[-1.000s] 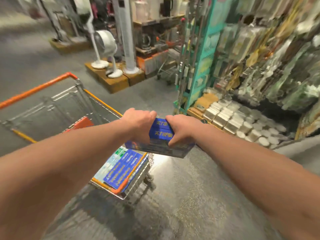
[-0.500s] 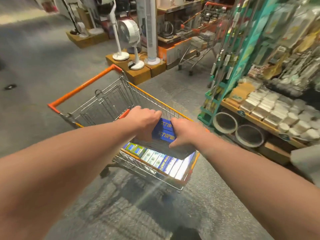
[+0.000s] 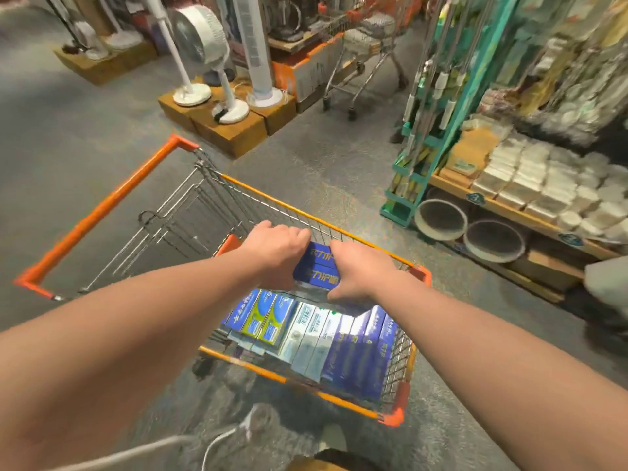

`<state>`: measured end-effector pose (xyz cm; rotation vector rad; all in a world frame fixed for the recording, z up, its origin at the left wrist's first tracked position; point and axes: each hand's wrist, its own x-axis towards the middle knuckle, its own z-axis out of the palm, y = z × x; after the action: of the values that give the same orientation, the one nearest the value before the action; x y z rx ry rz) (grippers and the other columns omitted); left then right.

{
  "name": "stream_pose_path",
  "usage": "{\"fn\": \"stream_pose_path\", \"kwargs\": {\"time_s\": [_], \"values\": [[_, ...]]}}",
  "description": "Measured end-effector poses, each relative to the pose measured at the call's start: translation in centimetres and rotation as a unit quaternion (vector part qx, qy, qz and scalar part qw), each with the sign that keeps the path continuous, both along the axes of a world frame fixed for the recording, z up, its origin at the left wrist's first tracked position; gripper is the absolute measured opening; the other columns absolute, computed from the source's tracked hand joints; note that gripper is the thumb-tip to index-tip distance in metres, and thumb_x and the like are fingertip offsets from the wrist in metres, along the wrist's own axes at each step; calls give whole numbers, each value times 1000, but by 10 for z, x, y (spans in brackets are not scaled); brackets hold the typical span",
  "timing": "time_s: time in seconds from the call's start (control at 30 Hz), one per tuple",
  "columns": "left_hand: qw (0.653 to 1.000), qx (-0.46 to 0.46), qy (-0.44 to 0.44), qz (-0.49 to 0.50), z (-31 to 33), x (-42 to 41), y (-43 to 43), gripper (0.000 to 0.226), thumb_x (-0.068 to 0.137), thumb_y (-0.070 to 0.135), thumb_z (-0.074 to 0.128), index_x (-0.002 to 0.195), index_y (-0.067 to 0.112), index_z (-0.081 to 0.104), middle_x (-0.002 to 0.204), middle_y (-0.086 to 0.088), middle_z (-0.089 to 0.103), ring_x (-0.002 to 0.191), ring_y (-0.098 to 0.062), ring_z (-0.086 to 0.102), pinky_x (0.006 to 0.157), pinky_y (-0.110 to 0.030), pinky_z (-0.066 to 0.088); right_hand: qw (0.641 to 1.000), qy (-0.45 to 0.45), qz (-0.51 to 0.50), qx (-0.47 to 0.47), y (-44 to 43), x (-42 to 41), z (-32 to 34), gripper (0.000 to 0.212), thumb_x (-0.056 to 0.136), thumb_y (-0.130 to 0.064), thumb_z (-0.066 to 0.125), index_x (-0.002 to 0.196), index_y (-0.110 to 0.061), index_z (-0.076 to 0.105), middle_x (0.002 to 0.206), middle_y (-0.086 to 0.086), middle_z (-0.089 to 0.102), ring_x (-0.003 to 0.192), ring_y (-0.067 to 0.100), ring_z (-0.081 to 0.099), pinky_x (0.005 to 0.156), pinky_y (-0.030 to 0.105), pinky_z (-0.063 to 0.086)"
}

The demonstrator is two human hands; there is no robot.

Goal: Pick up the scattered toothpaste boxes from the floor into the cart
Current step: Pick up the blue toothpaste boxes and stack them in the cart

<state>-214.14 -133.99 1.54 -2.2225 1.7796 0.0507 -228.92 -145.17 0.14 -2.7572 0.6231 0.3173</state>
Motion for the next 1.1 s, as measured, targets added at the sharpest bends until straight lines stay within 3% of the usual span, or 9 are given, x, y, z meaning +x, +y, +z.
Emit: {"fn": "stream_pose_path", "kwargs": {"time_s": [0.2,0.4,0.6,0.83,1.1], "values": [[996,36,-6,-79,-32,38,-41,53,71,40,72,113,21,45,115,1,62,111,-22,62,88,-37,42,995,32,-93,22,-12,20,-19,53,70,-43,79,99,-22,39,97,-2,55,101,29,63,71,33,38],[971,63,13,-230,-78,63,-78,53,74,43,74,111,19,44,113,0,62,109,-24,60,91,-39,42,964,61,-254,50,9,32,-61,61,71,-45,81,111,-19,44,116,4,61,110,30,63,79,39,45],[899,106,8,-425,-149,73,-105,58,74,28,70,125,18,43,121,-3,59,120,-26,56,109,-48,36,873,82,-474,83,63,51,-122,74,73,-46,81,128,-15,42,131,5,56,122,30,58,92,43,50],[794,112,-29,-596,-225,70,-114,69,80,20,69,138,19,32,135,-4,51,137,-28,39,124,-56,12,742,73,-656,115,115,92,-201,79,69,-55,80,124,-19,36,132,2,49,127,27,53,95,45,51],[751,105,-5,-652,-277,113,-111,79,69,20,77,126,21,23,126,-3,54,130,-31,44,123,-59,13,716,61,-688,103,135,147,-253,86,65,-71,78,120,-19,37,129,2,51,124,25,54,92,42,51]]}}
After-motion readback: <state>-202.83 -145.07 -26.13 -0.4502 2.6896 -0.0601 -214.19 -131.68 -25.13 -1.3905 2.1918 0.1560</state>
